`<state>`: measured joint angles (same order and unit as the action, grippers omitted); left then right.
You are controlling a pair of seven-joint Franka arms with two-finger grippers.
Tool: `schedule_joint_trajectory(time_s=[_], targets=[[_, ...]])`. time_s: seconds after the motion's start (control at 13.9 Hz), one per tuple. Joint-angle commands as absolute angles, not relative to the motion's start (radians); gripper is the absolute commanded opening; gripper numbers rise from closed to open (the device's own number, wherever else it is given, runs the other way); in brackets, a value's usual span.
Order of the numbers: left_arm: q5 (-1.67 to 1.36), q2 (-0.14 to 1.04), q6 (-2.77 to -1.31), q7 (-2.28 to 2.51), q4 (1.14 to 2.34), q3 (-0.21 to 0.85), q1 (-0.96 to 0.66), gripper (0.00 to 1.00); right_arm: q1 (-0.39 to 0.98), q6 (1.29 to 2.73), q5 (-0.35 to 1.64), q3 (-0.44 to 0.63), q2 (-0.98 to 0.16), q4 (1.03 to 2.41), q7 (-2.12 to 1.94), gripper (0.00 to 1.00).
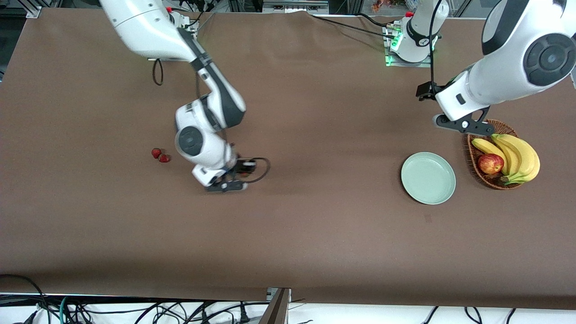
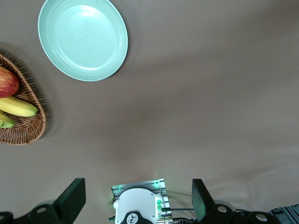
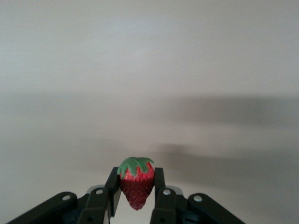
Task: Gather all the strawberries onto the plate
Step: 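Set the strawberry mid-table with the right gripper while the left gripper approaches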
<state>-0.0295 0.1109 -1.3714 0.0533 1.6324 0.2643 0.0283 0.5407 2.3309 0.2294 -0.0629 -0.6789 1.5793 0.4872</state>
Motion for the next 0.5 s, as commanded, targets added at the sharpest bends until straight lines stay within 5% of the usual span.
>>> schedule_joint_trajectory(time_s=[0.0,0.43], targets=[[-0.041,0.075,-1.354,0.041,1.6,0.261,0.051,1.0,0.661,2.391,0.244,-0.051,-0.793,1.419,0.734,0.04],[-0.029,0.124,-1.472,0.041,1.517,0.253,0.127,1.0,0.853,2.693,0.242,-0.049,-0.983,1.278,0.94,0.05]])
